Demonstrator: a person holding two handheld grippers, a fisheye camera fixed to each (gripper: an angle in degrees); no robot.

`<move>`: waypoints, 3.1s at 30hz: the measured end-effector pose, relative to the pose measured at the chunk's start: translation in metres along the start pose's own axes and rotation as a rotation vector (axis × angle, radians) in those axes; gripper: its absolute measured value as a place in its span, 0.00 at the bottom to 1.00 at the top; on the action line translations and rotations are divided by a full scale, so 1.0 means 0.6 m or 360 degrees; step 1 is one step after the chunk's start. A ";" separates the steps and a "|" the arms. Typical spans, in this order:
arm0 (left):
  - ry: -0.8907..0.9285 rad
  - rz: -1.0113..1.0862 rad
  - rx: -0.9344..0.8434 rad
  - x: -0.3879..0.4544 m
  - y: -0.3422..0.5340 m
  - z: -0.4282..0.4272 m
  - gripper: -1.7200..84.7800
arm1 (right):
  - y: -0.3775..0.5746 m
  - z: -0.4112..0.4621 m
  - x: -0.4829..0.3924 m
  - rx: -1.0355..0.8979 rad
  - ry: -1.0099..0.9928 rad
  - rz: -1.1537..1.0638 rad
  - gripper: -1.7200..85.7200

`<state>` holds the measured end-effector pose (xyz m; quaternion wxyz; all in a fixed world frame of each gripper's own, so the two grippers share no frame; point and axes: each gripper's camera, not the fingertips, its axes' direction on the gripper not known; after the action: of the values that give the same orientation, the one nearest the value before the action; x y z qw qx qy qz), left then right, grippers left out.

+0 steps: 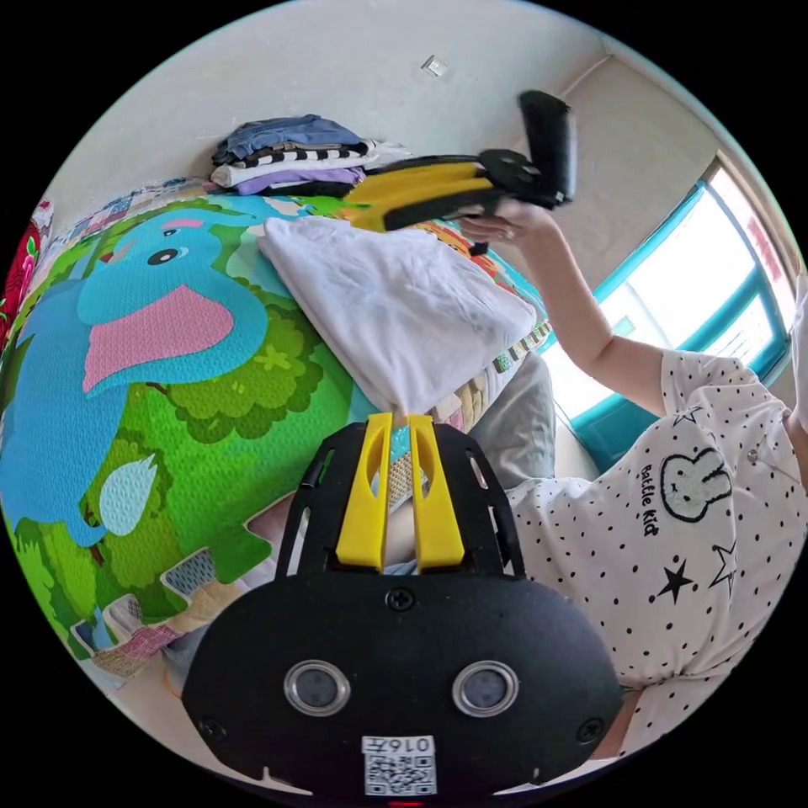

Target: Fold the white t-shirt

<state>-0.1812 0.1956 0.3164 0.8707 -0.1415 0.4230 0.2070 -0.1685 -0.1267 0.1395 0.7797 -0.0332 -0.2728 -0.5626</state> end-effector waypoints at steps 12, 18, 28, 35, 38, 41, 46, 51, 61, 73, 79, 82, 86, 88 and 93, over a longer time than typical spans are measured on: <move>0.0071 0.0103 -0.0027 -0.031 0.029 0.049 0.01 | -0.137 0.213 0.217 -0.0525 -0.0349 0.0194 0.08; 0.0028 0.0081 0.0111 -0.016 0.063 0.049 0.01 | -0.164 0.224 0.257 -0.0377 -0.0222 0.0252 0.03; -0.0014 0.0055 0.0081 -0.016 0.089 0.082 0.01 | -0.161 0.282 0.336 -0.0470 -0.0638 0.0246 0.11; -0.0077 0.0026 0.0096 -0.006 0.112 0.098 0.01 | -0.173 0.293 0.351 -0.0397 -0.0524 0.0121 0.04; -0.0096 -0.0002 0.0148 -0.001 0.129 0.100 0.01 | -0.172 0.285 0.378 -0.0281 -0.0619 0.0159 0.03; -0.0065 -0.0065 0.0168 -0.007 0.145 0.111 0.01 | -0.164 0.273 0.398 -0.0120 -0.0815 0.0069 0.04; -0.0008 -0.0123 0.0211 -0.016 0.164 0.123 0.01 | -0.165 0.280 0.426 -0.0127 -0.0897 0.0060 0.04; -0.0014 -0.0113 0.0204 -0.012 0.171 0.131 0.01 | -0.172 0.305 0.428 -0.0229 -0.0788 0.0069 0.04; -0.0057 -0.0067 0.0203 0.006 0.184 0.142 0.01 | -0.174 0.310 0.426 -0.0206 -0.0645 0.0039 0.03; -0.0106 -0.0146 0.0282 0.031 0.225 0.136 0.01 | -0.182 0.333 0.407 -0.0276 -0.0545 0.0028 0.02; -0.0164 -0.0186 0.0469 0.035 0.216 0.101 0.02 | -0.166 0.335 0.398 -0.0262 -0.0578 0.0061 0.02; -0.0236 -0.0148 0.0323 0.044 0.189 0.117 0.04 | -0.157 0.325 0.398 -0.0232 -0.0596 0.0091 0.02; -0.0269 -0.0095 0.0230 0.061 0.176 0.131 0.05 | -0.144 0.316 0.388 -0.0216 -0.0608 0.0106 0.02; -0.0273 -0.0091 0.0248 0.068 0.175 0.126 0.04 | -0.139 0.312 0.380 -0.0214 -0.0605 0.0104 0.02; -0.0291 -0.0047 0.0306 0.086 0.171 0.100 0.02 | -0.125 0.300 0.356 -0.0222 -0.0604 0.0081 0.02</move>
<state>-0.1610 0.3229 0.3042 0.9182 -0.0442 0.3575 0.1648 -0.2587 -0.2729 0.3717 0.7240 -0.1995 -0.3744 -0.5440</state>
